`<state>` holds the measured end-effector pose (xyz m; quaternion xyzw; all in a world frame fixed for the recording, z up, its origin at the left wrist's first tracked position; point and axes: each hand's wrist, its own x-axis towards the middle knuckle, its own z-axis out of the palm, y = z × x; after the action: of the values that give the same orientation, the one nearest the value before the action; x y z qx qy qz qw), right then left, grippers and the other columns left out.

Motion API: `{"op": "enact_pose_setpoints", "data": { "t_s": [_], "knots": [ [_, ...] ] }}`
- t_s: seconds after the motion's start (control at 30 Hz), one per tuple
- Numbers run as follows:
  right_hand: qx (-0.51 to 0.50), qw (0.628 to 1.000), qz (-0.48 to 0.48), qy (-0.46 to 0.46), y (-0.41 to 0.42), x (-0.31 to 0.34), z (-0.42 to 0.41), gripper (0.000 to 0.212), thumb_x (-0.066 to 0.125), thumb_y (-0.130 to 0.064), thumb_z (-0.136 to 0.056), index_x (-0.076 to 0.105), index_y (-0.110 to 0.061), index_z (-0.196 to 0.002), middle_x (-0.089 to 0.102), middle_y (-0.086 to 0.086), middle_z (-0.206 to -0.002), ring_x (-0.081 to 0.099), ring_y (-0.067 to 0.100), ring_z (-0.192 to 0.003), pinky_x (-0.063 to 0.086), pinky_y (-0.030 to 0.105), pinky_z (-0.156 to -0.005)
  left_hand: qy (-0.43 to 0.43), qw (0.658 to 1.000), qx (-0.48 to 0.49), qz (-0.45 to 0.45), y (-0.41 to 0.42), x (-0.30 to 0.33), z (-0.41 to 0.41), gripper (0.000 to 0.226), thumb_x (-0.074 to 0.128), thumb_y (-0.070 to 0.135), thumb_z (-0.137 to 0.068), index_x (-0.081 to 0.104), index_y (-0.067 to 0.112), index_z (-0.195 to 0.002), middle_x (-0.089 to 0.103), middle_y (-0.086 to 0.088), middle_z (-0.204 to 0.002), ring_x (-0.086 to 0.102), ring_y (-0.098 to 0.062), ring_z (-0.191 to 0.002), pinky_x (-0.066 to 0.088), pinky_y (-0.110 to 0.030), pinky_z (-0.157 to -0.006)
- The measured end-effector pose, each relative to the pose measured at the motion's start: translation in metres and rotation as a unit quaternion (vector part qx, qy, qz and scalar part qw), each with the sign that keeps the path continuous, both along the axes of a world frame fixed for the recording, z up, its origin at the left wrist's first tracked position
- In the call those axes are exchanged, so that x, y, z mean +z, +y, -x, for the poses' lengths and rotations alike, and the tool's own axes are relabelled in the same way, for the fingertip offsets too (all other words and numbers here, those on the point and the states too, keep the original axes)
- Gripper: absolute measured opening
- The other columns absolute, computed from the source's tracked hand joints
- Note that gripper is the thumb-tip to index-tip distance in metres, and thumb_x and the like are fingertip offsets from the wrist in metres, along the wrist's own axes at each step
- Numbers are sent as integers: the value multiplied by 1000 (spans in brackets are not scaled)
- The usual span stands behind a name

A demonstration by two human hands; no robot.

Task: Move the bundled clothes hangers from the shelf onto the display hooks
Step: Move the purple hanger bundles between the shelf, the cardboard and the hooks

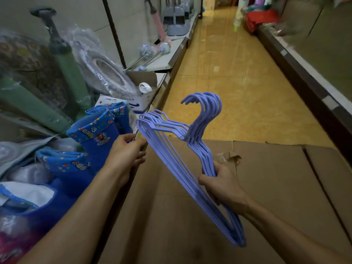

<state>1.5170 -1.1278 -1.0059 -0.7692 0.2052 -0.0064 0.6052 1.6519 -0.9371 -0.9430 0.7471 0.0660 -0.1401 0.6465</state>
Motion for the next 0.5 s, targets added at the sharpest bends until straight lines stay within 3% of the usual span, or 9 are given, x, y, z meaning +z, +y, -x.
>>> {"op": "enact_pose_setpoints", "data": {
  "t_s": [0.07, 0.13, 0.2, 0.27, 0.3, 0.4, 0.5],
  "knots": [
    [27, 999, -39, -26, -7, 12, 8, 26, 60, 1, -80, 41, -13, -69, 39, 4, -51, 35, 18, -36, 34, 27, -38, 27, 999, -1, 32, -6, -1, 4, 20, 63, 22, -96, 47, 20, -107, 49, 1, -80, 52, -18, -72, 46, -31, -63],
    [65, 993, -89, -50, -12, 22, 15, 26, 60, -3, -75, 37, -13, -67, 37, 8, -48, 32, 20, -33, 31, 25, -36, 54, 996, -5, 65, -12, 0, 12, 13, 66, 26, -94, 55, 21, -98, 54, -3, -82, 48, -14, -64, 42, -33, -60],
    [107, 983, -131, -69, -15, 31, 19, 25, 59, -5, -73, 36, -11, -67, 36, 7, -46, 30, 19, -32, 30, 24, -36, 102, 984, -3, 149, -17, 1, 18, 25, 69, 35, -90, 65, 18, -109, 65, -6, -102, 63, -23, -80, 55, -43, -77],
    [132, 974, -168, -76, -17, 36, 22, 23, 58, -3, -75, 37, -11, -70, 35, 6, -47, 30, 18, -32, 30, 22, -35, 143, 956, 9, 256, -20, 3, 23, 29, 66, 38, -91, 64, 17, -111, 63, -10, -110, 62, -31, -101, 47, -53, -102],
    [140, 971, -180, -76, -17, 37, 23, 22, 58, -3, -75, 38, -11, -73, 34, 6, -48, 30, 18, -32, 30, 22, -35, 158, 941, 18, 299, -21, 4, 25, 28, 63, 38, -93, 62, 17, -111, 62, -11, -111, 62, -32, -102, 43, -53, -106],
    [147, 970, -180, -69, -18, 39, 24, 23, 59, -4, -76, 38, -11, -72, 35, 8, -49, 31, 18, -34, 31, 23, -36, 171, 914, 64, 361, -20, 6, 31, 25, 58, 37, -97, 60, 14, -106, 63, -11, -113, 63, -31, -100, 42, -49, -107],
    [130, 982, -119, -67, -18, 41, 26, 20, 60, -5, -78, 41, -8, -74, 39, 14, -50, 35, 22, -37, 35, 28, -39, 168, 905, 86, 382, -16, 6, 34, 22, 57, 36, -98, 59, 14, -94, 64, -9, -108, 64, -31, -101, 46, -48, -102]
  ]
}}
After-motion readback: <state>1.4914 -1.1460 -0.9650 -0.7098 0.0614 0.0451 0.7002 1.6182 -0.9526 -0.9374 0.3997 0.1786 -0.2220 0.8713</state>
